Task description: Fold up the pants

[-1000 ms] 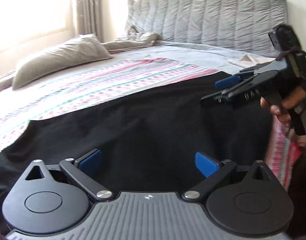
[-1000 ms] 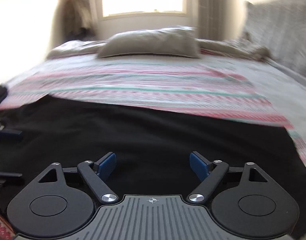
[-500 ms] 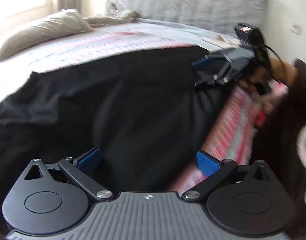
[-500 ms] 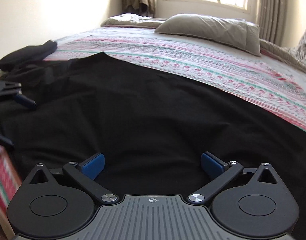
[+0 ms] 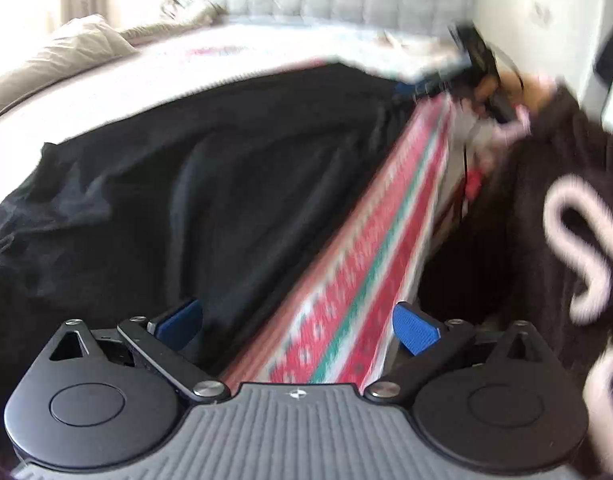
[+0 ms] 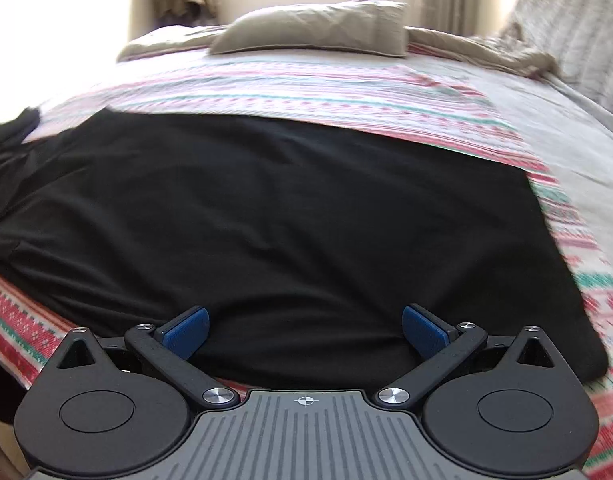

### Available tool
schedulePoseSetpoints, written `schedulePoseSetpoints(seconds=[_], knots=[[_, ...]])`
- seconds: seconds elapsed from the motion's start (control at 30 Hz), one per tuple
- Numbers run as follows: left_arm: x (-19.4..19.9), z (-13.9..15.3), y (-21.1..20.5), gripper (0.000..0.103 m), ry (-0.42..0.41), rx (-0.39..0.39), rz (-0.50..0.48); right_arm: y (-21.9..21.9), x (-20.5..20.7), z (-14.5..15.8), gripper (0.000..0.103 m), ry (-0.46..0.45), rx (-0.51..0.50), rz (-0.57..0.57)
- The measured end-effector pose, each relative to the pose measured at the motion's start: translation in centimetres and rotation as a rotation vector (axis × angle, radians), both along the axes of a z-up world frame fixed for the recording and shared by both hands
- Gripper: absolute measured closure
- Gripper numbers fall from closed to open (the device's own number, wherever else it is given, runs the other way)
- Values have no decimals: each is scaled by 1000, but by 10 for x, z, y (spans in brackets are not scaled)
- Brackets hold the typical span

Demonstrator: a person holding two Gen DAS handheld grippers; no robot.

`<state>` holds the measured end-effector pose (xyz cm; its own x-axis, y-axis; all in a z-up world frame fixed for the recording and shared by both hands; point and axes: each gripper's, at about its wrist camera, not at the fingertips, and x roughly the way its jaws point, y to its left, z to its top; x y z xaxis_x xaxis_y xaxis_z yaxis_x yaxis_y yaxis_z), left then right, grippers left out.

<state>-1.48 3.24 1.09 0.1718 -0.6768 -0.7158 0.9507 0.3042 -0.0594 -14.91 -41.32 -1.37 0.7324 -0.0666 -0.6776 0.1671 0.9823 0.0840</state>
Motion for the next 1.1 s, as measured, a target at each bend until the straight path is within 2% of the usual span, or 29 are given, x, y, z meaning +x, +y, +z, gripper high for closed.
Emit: schedulePoseSetpoints(seconds=[0.1, 0.17, 0.33, 0.43, 0.57, 0.7, 0.87, 1.0, 1.1], knots=[[10, 8, 0, 0, -1, -107, 122, -20, -11, 9, 0, -52, 54, -153], [19, 11, -1, 0, 21, -151, 212, -33, -18, 13, 0, -95, 73, -253], [35, 11, -9, 0, 32, -193, 397, -66, -33, 11, 0, -105, 72, -505], [39, 11, -14, 0, 17, -220, 458, -82, -44, 6, 0, -97, 65, -611], [42, 15, -25, 0, -7, -230, 455, -97, -49, -6, 2, -55, 51, -643], [44, 16, -36, 0, -7, -223, 448, -89, -42, -13, 5, -12, -45, -606], [45, 12, -42, 0, 3, -206, 436, -86, -41, -12, 14, -17, -33, -595], [45, 11, -40, 0, 8, -210, 452, -87, -42, -9, 24, -30, -13, -605], [47, 11, -38, 0, 11, -210, 485, -87, -42, -7, 43, -57, 15, -608]])
